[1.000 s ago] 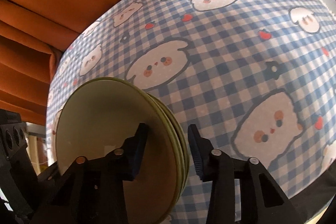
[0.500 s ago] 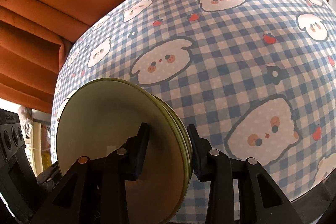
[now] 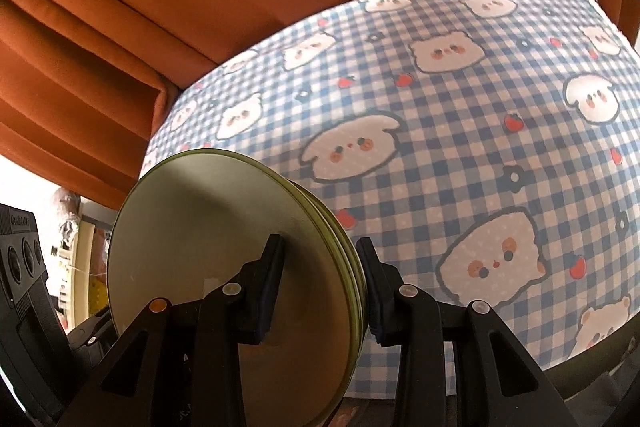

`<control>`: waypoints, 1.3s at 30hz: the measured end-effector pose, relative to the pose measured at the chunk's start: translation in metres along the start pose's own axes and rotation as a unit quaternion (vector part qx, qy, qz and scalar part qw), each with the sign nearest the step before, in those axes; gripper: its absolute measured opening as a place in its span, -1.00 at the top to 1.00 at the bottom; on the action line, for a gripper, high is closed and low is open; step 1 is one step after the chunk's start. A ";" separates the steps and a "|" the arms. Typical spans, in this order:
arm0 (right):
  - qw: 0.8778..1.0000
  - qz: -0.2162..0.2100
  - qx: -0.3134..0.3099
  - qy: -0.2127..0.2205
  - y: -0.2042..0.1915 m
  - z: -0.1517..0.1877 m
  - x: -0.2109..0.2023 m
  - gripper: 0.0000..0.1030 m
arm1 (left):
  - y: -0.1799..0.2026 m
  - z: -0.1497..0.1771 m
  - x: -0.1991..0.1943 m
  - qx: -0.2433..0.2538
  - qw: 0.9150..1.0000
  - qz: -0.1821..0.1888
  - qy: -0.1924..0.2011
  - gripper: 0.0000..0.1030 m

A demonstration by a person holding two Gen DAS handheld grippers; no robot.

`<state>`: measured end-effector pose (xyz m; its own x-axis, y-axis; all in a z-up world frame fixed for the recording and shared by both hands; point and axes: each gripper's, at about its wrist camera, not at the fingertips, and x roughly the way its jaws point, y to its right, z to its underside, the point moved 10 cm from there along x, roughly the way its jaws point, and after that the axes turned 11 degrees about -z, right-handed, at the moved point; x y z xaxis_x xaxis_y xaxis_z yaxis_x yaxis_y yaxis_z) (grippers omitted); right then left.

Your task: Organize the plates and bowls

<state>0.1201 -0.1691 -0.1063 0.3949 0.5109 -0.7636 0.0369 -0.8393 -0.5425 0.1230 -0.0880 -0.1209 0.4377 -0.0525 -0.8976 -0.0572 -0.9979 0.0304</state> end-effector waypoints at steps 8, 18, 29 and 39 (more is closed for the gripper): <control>1.000 0.008 -0.015 0.019 -0.034 0.003 0.004 0.23 | -0.034 -0.006 -0.013 0.006 1.000 0.012 0.019 0.02; 0.999 0.017 -0.008 0.026 -0.082 0.013 0.034 0.23 | -0.089 -0.009 -0.016 0.016 1.000 0.022 0.016 0.02; 0.999 0.030 0.005 0.026 -0.124 0.022 0.073 0.23 | -0.146 -0.007 -0.011 0.022 0.999 0.034 0.004 0.02; 0.999 0.039 0.030 0.005 -0.146 0.038 0.114 0.23 | -0.188 0.005 0.011 0.027 0.998 0.040 -0.033 0.02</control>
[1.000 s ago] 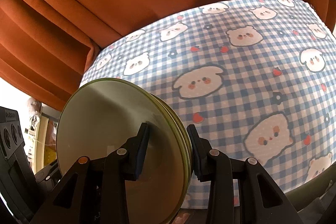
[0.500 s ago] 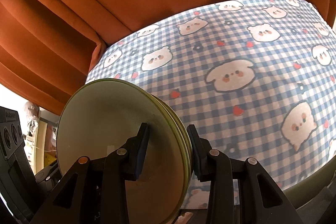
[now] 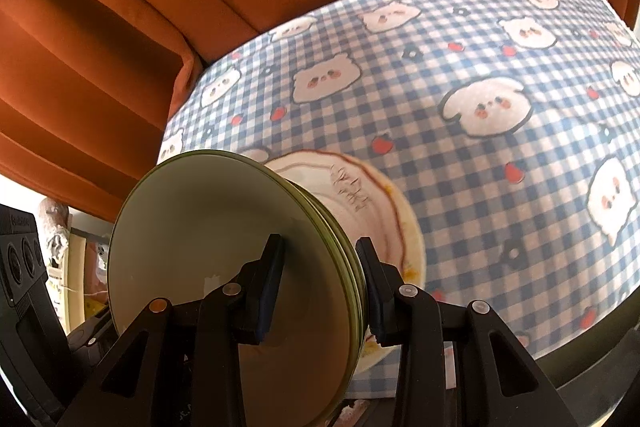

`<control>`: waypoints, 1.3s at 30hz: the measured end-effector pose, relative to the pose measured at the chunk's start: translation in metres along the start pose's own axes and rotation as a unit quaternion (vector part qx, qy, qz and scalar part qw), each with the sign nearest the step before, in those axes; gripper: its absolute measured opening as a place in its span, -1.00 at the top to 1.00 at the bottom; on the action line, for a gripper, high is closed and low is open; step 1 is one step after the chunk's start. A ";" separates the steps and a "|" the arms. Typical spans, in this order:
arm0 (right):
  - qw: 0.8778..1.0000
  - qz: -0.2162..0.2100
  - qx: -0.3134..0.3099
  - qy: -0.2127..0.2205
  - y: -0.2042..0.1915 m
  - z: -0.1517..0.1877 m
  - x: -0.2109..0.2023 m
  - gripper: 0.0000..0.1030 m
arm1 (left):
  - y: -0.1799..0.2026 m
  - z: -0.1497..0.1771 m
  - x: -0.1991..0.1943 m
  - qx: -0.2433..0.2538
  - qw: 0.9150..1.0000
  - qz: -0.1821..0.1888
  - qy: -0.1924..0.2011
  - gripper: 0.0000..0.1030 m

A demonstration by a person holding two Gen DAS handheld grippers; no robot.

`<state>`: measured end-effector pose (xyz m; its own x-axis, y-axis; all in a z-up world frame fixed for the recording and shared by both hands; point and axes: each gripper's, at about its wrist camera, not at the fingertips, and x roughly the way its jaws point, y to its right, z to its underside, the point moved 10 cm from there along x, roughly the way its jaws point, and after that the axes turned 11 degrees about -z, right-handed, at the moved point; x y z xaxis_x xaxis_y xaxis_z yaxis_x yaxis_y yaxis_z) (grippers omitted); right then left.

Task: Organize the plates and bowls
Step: 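Lower the nested bowls onto the plate centre and open both grippers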

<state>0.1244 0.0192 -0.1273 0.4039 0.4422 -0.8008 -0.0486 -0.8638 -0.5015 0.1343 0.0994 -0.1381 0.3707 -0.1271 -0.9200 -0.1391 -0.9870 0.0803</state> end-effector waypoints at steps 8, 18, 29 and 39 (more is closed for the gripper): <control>0.999 0.018 0.020 -0.022 0.000 0.007 0.025 0.23 | -0.012 0.002 0.018 0.000 0.999 0.011 -0.030 0.02; 0.999 0.033 0.019 -0.035 0.008 -0.007 0.041 0.23 | -0.012 -0.012 0.035 -0.001 1.000 0.012 -0.028 0.03; 0.999 0.038 0.009 -0.013 0.006 -0.010 0.039 0.22 | -0.016 -0.009 0.036 0.000 1.000 0.025 -0.014 0.01; 0.997 0.072 -0.004 0.003 0.004 0.003 0.025 0.21 | -0.020 -0.004 0.013 0.037 0.996 -0.049 0.057 -0.33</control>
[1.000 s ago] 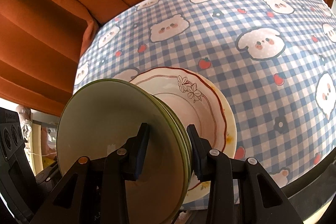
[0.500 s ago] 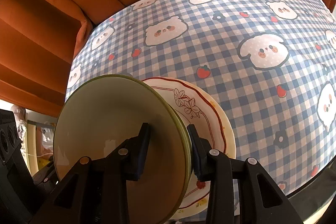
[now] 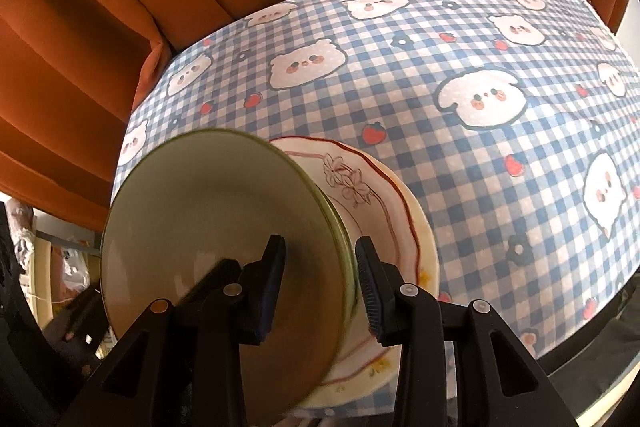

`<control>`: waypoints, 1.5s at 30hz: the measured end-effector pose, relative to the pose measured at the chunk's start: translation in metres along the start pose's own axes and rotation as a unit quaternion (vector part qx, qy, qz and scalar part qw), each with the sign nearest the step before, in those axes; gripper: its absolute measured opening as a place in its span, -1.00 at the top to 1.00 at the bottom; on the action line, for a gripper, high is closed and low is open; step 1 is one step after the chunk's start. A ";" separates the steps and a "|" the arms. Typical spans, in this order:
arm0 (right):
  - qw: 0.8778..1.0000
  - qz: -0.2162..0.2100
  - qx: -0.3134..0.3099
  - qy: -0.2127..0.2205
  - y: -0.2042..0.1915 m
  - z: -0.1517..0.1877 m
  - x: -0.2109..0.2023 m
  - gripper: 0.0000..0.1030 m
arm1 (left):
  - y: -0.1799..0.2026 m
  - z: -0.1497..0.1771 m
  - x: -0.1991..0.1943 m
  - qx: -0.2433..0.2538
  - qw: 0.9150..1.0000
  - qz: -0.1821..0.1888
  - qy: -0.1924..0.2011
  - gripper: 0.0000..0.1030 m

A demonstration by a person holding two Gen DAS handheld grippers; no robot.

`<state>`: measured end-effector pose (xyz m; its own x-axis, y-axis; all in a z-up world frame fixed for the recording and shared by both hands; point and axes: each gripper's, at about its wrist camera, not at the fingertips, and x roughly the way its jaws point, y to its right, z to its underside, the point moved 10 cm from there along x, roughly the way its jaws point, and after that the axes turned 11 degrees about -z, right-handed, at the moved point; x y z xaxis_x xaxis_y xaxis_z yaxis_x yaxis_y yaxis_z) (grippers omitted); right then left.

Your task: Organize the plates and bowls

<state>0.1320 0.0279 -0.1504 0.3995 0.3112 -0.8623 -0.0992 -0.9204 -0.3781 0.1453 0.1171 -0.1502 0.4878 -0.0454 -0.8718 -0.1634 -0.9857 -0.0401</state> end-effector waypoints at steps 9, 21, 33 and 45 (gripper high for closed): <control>0.994 -0.006 -0.090 0.064 -0.008 0.004 -0.042 -0.02 | 0.002 0.005 -0.043 -0.047 0.995 -0.052 0.076 -0.43; 0.977 -0.022 -0.126 0.170 0.031 0.031 -0.132 -0.49 | 0.037 0.039 -0.121 -0.097 0.973 -0.119 0.173 -0.87; 0.966 0.015 -0.137 0.220 0.097 0.069 -0.188 -0.70 | 0.076 0.073 -0.151 -0.111 0.966 -0.106 0.210 -0.93; 0.955 0.013 -0.154 0.253 0.106 0.080 -0.219 -0.79 | 0.098 0.082 -0.172 -0.100 0.962 -0.114 0.228 -0.98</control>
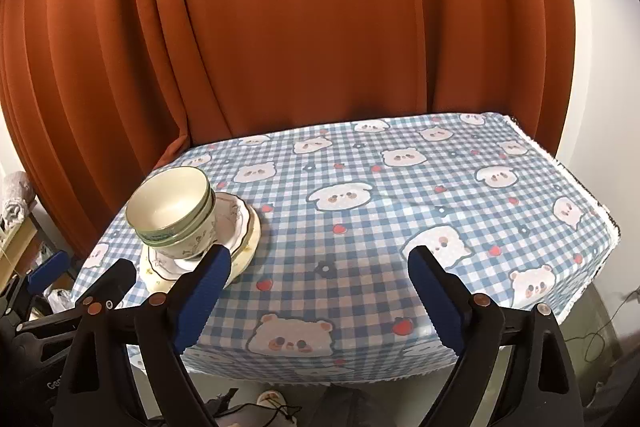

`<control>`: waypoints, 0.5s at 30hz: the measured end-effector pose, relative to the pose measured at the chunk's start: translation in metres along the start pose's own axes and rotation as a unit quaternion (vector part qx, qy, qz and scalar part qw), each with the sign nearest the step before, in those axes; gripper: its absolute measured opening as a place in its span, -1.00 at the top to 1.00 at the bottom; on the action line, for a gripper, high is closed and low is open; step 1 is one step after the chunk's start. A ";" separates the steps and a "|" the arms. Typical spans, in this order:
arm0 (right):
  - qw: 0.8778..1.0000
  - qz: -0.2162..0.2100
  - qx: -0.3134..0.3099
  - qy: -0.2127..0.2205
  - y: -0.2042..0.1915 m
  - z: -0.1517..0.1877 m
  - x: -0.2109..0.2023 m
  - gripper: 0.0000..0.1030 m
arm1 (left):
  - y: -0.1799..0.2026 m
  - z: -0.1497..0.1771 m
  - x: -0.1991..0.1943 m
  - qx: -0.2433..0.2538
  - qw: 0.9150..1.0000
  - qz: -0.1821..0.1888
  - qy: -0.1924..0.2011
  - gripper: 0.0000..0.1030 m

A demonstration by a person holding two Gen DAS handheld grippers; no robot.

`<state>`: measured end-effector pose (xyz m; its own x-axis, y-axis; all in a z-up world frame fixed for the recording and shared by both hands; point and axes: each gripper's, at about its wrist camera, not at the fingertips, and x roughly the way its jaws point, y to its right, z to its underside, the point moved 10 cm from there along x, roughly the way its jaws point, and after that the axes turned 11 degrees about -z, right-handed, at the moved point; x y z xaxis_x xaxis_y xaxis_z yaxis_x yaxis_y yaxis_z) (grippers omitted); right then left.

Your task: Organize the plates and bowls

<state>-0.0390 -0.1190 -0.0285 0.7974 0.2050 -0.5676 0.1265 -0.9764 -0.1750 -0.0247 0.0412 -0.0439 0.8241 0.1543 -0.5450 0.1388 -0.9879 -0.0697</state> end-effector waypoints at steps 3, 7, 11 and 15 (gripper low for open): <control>1.000 0.000 -0.002 0.003 0.001 -0.001 -0.003 -0.79 | 0.001 -0.001 -0.002 -0.002 1.000 0.000 0.003 -0.98; 1.000 0.002 -0.007 0.007 0.002 -0.004 -0.005 -0.80 | 0.003 -0.002 -0.003 -0.004 1.000 0.002 0.006 -0.99; 1.000 0.005 -0.012 0.010 0.003 -0.005 -0.006 -0.81 | 0.003 -0.002 -0.003 -0.008 1.000 0.003 0.006 -0.99; 1.000 0.008 -0.014 0.005 0.004 -0.004 -0.004 -0.82 | 0.003 -0.002 -0.001 -0.011 1.000 0.005 0.003 -0.99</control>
<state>-0.0394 -0.1237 -0.0237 0.8056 0.1889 -0.5615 0.1305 -0.9811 -0.1428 -0.0242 0.0381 -0.0420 0.8288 0.1445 -0.5406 0.1428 -0.9887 -0.0455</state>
